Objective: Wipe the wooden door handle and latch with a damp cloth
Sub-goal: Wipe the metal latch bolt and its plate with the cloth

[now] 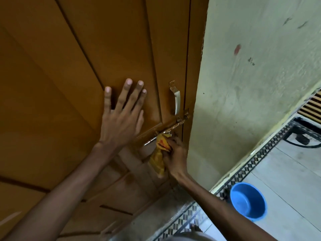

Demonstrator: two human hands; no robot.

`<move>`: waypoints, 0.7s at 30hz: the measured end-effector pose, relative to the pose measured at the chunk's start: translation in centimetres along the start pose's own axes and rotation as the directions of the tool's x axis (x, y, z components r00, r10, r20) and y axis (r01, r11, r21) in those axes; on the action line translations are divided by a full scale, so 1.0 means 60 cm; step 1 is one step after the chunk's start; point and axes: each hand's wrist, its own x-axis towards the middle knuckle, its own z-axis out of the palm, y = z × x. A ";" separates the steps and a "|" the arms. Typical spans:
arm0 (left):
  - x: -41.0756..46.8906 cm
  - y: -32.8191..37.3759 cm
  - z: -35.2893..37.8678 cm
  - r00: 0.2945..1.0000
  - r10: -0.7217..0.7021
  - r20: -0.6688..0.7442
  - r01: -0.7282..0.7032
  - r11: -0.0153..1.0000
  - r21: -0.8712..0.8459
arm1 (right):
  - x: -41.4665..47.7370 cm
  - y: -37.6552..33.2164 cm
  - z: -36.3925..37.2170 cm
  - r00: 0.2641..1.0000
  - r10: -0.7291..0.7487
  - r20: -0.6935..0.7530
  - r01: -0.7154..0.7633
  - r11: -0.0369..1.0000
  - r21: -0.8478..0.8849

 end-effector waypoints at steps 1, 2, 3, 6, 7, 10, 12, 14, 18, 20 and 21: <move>-0.010 -0.013 -0.001 1.000 0.000 -0.006 0.000 1.000 0.018 | -0.001 -0.011 0.016 0.999 -0.036 0.011 0.036 0.998 -0.042; -0.022 -0.026 -0.001 1.000 0.019 -0.006 -0.018 0.999 0.044 | -0.004 -0.025 0.028 0.998 -0.048 0.035 0.049 0.999 -0.020; -0.031 -0.037 0.000 0.999 0.050 -0.007 -0.049 0.996 0.074 | -0.007 -0.036 0.037 0.996 -0.057 0.065 0.056 0.998 0.017; -0.045 -0.051 0.008 0.993 0.113 -0.033 -0.107 0.984 0.144 | -0.016 -0.050 0.051 0.990 -0.100 0.100 0.099 0.995 0.021; -0.045 -0.051 0.011 0.992 0.117 -0.048 -0.108 0.982 0.156 | -0.017 -0.050 0.054 0.984 -0.126 0.128 0.126 0.992 0.006; -0.043 -0.049 0.015 0.988 0.124 -0.096 -0.105 0.978 0.180 | -0.017 -0.050 0.055 0.940 -0.225 0.255 0.236 0.972 -0.014; -0.044 -0.052 0.018 0.985 0.140 -0.103 -0.120 0.976 0.180 | -0.011 -0.049 0.052 0.961 -0.200 0.191 0.203 0.979 0.003; -0.046 -0.055 0.020 0.982 0.151 -0.111 -0.129 0.975 0.183 | -0.007 -0.054 0.049 0.996 -0.071 0.048 0.072 0.997 -0.023; -0.048 -0.053 0.025 0.978 0.155 -0.138 -0.125 0.970 0.207 | -0.018 -0.069 0.069 0.998 -0.062 0.012 0.063 0.988 -0.137; -0.047 -0.053 0.028 0.977 0.155 -0.147 -0.121 0.969 0.217 | -0.023 -0.069 0.075 0.994 -0.080 0.077 0.089 0.989 -0.121; -0.047 -0.054 0.028 0.976 0.151 -0.154 -0.116 0.969 0.218 | -0.026 -0.067 0.073 0.988 -0.088 0.129 0.100 0.991 -0.086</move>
